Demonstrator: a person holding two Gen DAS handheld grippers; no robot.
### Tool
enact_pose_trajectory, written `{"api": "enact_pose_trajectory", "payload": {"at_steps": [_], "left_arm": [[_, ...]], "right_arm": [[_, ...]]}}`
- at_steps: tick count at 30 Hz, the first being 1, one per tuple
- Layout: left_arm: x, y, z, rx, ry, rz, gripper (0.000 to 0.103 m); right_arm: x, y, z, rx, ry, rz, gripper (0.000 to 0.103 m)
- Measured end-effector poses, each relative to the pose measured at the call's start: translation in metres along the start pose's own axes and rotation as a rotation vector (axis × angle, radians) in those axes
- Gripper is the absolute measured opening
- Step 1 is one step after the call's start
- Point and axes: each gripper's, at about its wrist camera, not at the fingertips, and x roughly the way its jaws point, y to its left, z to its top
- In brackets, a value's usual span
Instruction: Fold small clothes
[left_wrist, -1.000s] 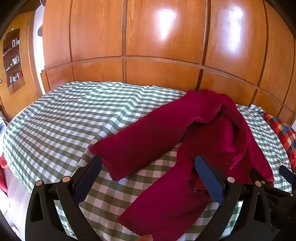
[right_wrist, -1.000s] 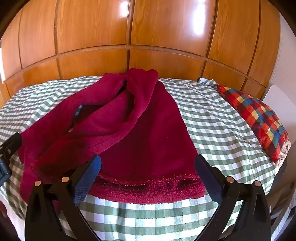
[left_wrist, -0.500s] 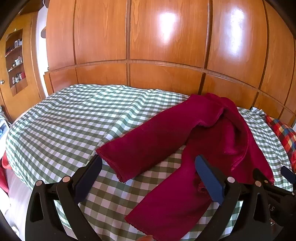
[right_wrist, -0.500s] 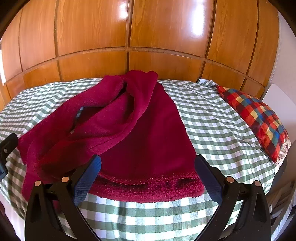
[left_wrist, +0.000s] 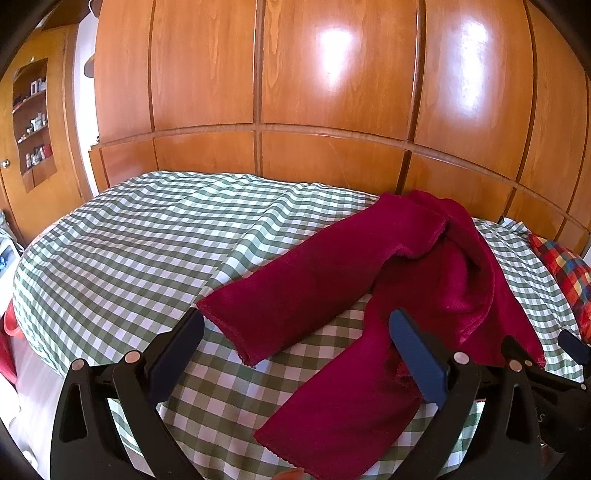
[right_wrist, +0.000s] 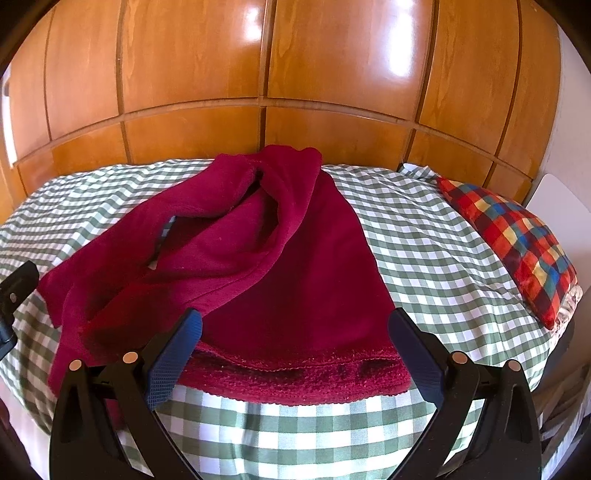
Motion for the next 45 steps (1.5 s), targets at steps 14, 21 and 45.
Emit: {"api": "enact_pose_trajectory", "payload": {"at_steps": [14,21,45], "left_arm": [[0.008,0.011,0.001,-0.01,0.012,0.031,0.1],[0.014,0.027,0.003,-0.034,0.02,0.07,0.1],[0.035,0.128,-0.013,-0.171,0.076,0.192,0.1]], "right_arm": [[0.007,0.008,-0.001,-0.017,0.014,0.014,0.1],[0.017,0.014,-0.001,-0.036,0.041,0.038,0.1],[0.012,0.159,0.029,-0.512,0.034,0.596,0.074]]}}
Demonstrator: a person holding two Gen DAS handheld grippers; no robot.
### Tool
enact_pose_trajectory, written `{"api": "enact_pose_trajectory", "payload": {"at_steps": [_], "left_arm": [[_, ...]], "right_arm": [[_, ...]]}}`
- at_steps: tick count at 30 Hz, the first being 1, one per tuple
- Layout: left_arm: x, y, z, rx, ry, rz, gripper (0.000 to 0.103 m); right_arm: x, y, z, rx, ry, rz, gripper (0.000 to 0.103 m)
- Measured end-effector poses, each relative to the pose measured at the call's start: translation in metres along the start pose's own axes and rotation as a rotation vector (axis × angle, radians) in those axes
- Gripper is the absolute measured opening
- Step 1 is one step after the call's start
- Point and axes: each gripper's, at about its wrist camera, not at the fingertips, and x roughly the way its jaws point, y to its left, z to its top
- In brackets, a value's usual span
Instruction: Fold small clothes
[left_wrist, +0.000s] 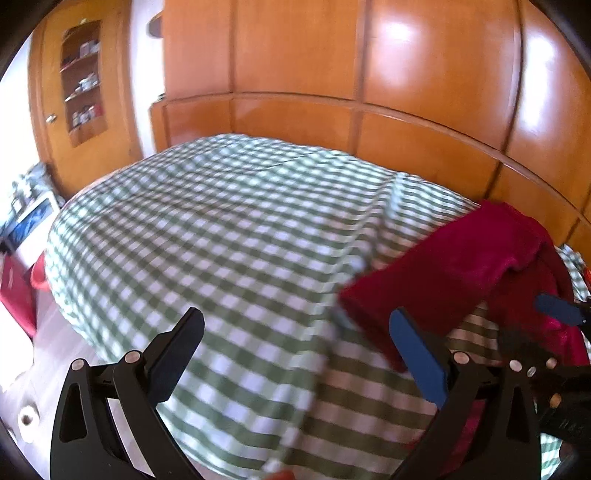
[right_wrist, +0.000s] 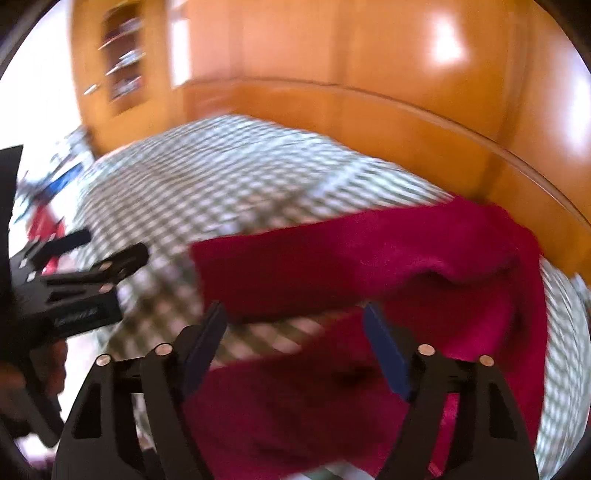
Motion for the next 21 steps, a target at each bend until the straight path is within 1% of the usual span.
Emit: {"api": "enact_pose_trajectory", "payload": {"at_steps": [1,4,7,8,9,10,11,12,13,14,16,17,19,20,21], "left_arm": [[0.001,0.008,0.0,-0.014,0.006,0.008,0.1],[0.007,0.041,-0.001,-0.09,0.029,0.035,0.1],[0.011,0.066,-0.003,-0.141,0.047,0.058,0.1],[0.011,0.073,-0.004,-0.151,0.049,0.061,0.1],[0.013,0.077,-0.004,-0.159,0.055,0.055,0.1],[0.013,0.08,-0.005,-0.164,0.059,0.051,0.1],[0.014,0.082,-0.005,-0.168,0.064,0.049,0.1],[0.015,0.081,-0.005,-0.166,0.066,0.041,0.1],[0.014,0.079,-0.006,-0.154,0.064,0.03,0.1],[0.013,0.076,-0.006,-0.14,0.06,0.026,0.1],[0.011,0.064,-0.004,-0.103,0.057,-0.002,0.099],[0.01,0.058,-0.003,-0.089,0.054,-0.022,0.099],[0.008,0.041,-0.001,-0.043,0.042,-0.063,0.099],[0.007,0.032,-0.001,-0.023,0.041,-0.08,0.099],[0.007,0.022,0.0,-0.003,0.041,-0.103,0.099]], "right_arm": [[0.011,0.012,0.005,-0.046,0.02,0.032,0.074],[0.043,0.033,0.015,-0.115,0.087,0.098,0.074],[0.078,0.051,0.02,-0.152,0.152,0.112,0.074],[0.091,0.055,0.021,-0.16,0.177,0.109,0.068],[0.101,0.058,0.021,-0.169,0.202,0.101,0.051],[0.111,0.061,0.02,-0.173,0.228,0.09,0.048],[0.113,0.061,0.02,-0.167,0.226,0.093,0.035],[0.111,0.059,0.021,-0.163,0.222,0.091,0.014],[0.105,0.055,0.024,-0.159,0.218,0.078,0.005],[0.101,0.052,0.026,-0.152,0.207,0.067,0.005],[0.074,0.034,0.034,-0.106,0.14,0.062,0.005],[0.055,0.018,0.04,-0.07,0.091,0.048,0.005],[0.014,-0.022,0.05,0.009,0.0,-0.007,0.005],[-0.001,-0.04,0.052,0.04,-0.033,-0.031,0.005],[-0.026,-0.07,0.053,0.087,-0.079,-0.083,0.005]]}}
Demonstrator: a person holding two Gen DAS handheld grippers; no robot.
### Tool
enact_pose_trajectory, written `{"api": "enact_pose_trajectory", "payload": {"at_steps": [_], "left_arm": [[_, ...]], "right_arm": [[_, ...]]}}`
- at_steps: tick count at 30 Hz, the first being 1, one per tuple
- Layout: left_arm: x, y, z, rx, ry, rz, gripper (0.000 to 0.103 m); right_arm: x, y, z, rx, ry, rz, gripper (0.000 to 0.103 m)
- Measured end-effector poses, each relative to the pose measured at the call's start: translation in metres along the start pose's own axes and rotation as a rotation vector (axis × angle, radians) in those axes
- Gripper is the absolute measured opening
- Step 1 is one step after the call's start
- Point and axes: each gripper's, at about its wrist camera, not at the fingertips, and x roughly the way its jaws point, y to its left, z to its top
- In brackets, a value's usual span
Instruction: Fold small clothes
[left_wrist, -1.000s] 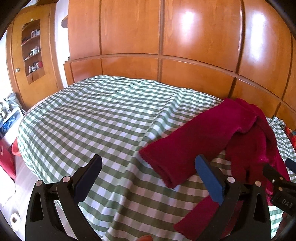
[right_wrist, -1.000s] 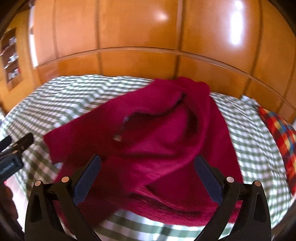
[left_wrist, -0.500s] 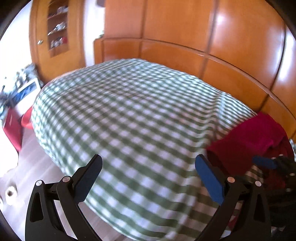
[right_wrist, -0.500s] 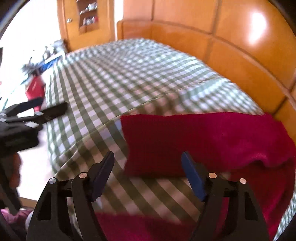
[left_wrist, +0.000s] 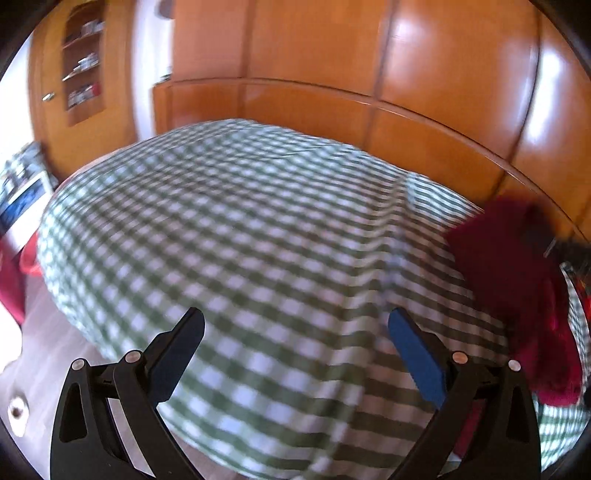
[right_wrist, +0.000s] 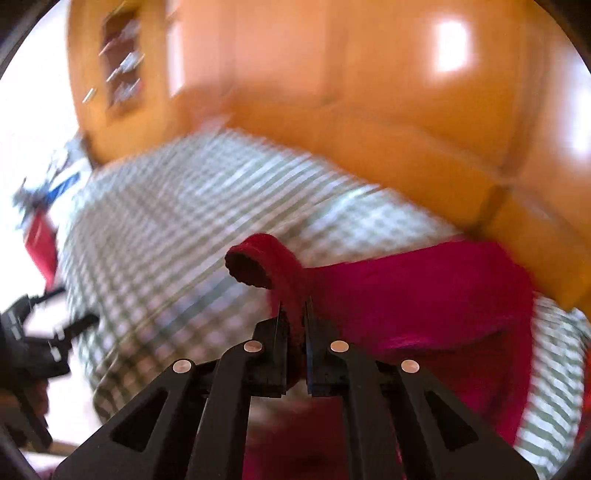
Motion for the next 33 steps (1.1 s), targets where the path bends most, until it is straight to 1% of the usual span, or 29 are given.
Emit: {"api": "enact_pose_trajectory", "payload": {"at_steps": [1,3,5,6,9,10,12,13,14,16,18,19,20,21,23,24,25,26,27,28,29,30,31,32,33], "left_arm": [[0.001,-0.007,0.001,0.011,0.003,-0.019,0.099],[0.002,-0.028,0.002,0.051,0.009,-0.074,0.099],[0.003,-0.047,0.003,0.094,0.011,-0.107,0.099],[0.004,-0.054,0.003,0.108,0.015,-0.12,0.099],[0.009,-0.082,0.004,0.155,0.043,-0.186,0.099],[0.01,-0.088,0.004,0.164,0.052,-0.206,0.099],[0.011,-0.104,0.004,0.186,0.073,-0.258,0.099],[0.011,-0.111,0.003,0.198,0.078,-0.275,0.099],[0.012,-0.119,0.002,0.216,0.09,-0.3,0.099],[0.016,-0.133,0.001,0.246,0.117,-0.331,0.099],[0.019,-0.147,-0.005,0.295,0.151,-0.358,0.098],[0.021,-0.154,-0.009,0.321,0.167,-0.362,0.093],[0.023,-0.159,-0.012,0.341,0.182,-0.368,0.09],[0.025,-0.167,-0.018,0.375,0.206,-0.381,0.082],[0.028,-0.177,-0.028,0.418,0.238,-0.391,0.075],[0.03,-0.181,-0.031,0.433,0.253,-0.393,0.064],[0.034,-0.185,-0.038,0.448,0.287,-0.395,0.044],[0.039,-0.187,-0.041,0.45,0.311,-0.399,0.034],[0.041,-0.187,-0.043,0.446,0.326,-0.405,0.023],[0.04,-0.187,-0.044,0.437,0.321,-0.41,0.018],[0.038,-0.187,-0.043,0.436,0.313,-0.414,0.015],[0.036,-0.187,-0.041,0.438,0.308,-0.419,0.014],[0.031,-0.186,-0.038,0.435,0.295,-0.425,0.013],[0.027,-0.182,-0.032,0.422,0.28,-0.437,0.012],[0.023,-0.178,-0.026,0.407,0.27,-0.451,0.012]], "right_arm": [[-0.013,-0.019,0.002,0.029,-0.027,-0.041,0.005],[-0.046,-0.073,0.002,0.1,-0.075,-0.157,0.005],[-0.081,-0.133,-0.005,0.174,-0.105,-0.316,0.005],[-0.099,-0.168,-0.013,0.222,-0.105,-0.406,0.005],[-0.128,-0.243,-0.033,0.32,-0.089,-0.6,0.005],[-0.138,-0.276,-0.045,0.358,-0.067,-0.69,0.005],[-0.153,-0.32,-0.066,0.431,-0.03,-0.792,0.005],[-0.161,-0.346,-0.08,0.457,0.0,-0.88,0.005],[-0.164,-0.364,-0.09,0.469,0.027,-0.945,0.005],[-0.172,-0.405,-0.114,0.551,0.081,-1.014,0.005],[-0.176,-0.433,-0.133,0.585,0.135,-1.096,0.005],[-0.175,-0.446,-0.142,0.606,0.165,-1.127,0.005],[-0.172,-0.453,-0.148,0.622,0.184,-1.145,0.005],[-0.17,-0.466,-0.158,0.644,0.214,-1.169,0.005],[-0.167,-0.482,-0.172,0.682,0.245,-1.167,0.005],[-0.163,-0.483,-0.178,0.691,0.258,-1.155,0.005],[-0.16,-0.481,-0.183,0.686,0.269,-1.142,0.006],[-0.158,-0.479,-0.185,0.683,0.27,-1.119,0.01],[-0.155,-0.472,-0.188,0.687,0.271,-1.079,0.027],[-0.154,-0.467,-0.189,0.687,0.265,-1.058,0.04],[-0.151,-0.458,-0.188,0.682,0.249,-1.032,0.059],[-0.15,-0.439,-0.185,0.67,0.212,-0.98,0.062],[-0.148,-0.428,-0.182,0.664,0.19,-0.923,0.062],[-0.145,-0.408,-0.179,0.662,0.165,-0.831,0.062],[-0.141,-0.394,-0.175,0.662,0.153,-0.759,0.062]]}}
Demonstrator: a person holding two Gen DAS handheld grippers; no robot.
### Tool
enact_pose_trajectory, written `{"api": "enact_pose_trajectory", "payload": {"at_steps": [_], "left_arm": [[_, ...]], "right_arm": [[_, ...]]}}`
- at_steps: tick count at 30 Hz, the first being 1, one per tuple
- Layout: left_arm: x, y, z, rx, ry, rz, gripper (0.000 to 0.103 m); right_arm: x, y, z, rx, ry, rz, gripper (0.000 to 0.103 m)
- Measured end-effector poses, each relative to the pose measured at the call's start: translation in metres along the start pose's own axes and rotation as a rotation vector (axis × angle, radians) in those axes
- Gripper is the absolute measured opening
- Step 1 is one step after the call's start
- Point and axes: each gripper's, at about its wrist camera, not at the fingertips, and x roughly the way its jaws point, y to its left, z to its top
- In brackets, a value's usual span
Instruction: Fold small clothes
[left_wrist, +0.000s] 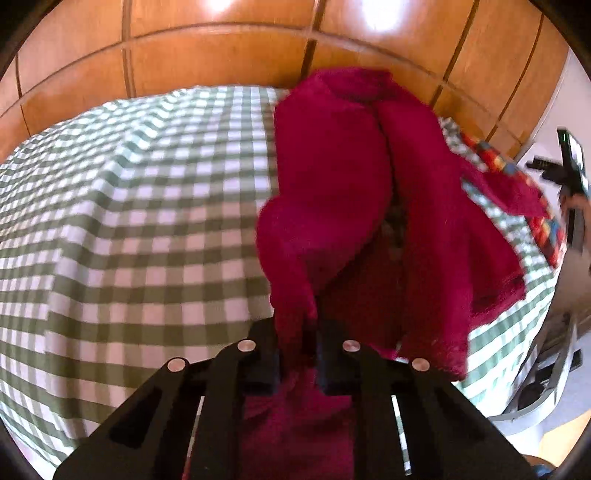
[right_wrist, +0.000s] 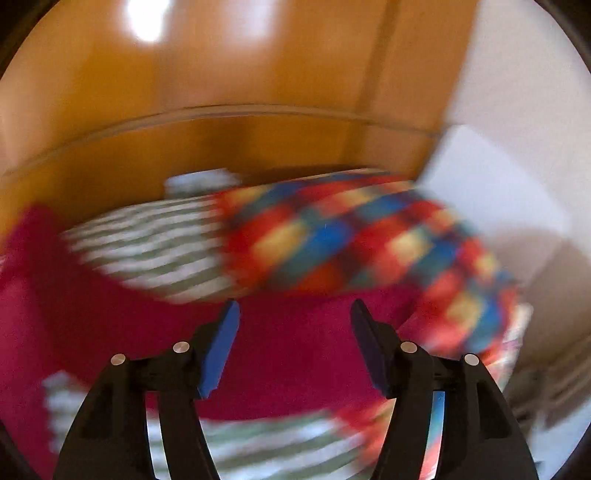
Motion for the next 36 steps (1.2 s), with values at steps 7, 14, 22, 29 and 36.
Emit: {"api": "enact_pose_trajectory", "payload": {"at_steps": [7,14,22,29,36], "left_arm": [[-0.041,0.054,0.025,-0.149,-0.121,-0.021,0.011],[-0.078,0.104,0.075,-0.199,-0.241,0.06,0.01],[-0.076,0.131,0.149,-0.22,-0.292,0.307,0.034],[-0.078,0.132,0.139,-0.259,-0.336,0.353,0.068],[-0.017,0.046,0.092,-0.144,-0.109,-0.112,0.053]], "right_arm": [[-0.055,0.146,-0.094,-0.054,0.246,0.751,0.06],[-0.057,0.253,-0.162,-0.028,0.479,0.934,0.039],[-0.104,0.214,-0.11,-0.033,0.228,0.846,0.005],[-0.107,0.068,-0.047,0.013,-0.015,0.348,0.006],[-0.032,-0.003,-0.04,0.064,0.052,0.073,0.006]]}}
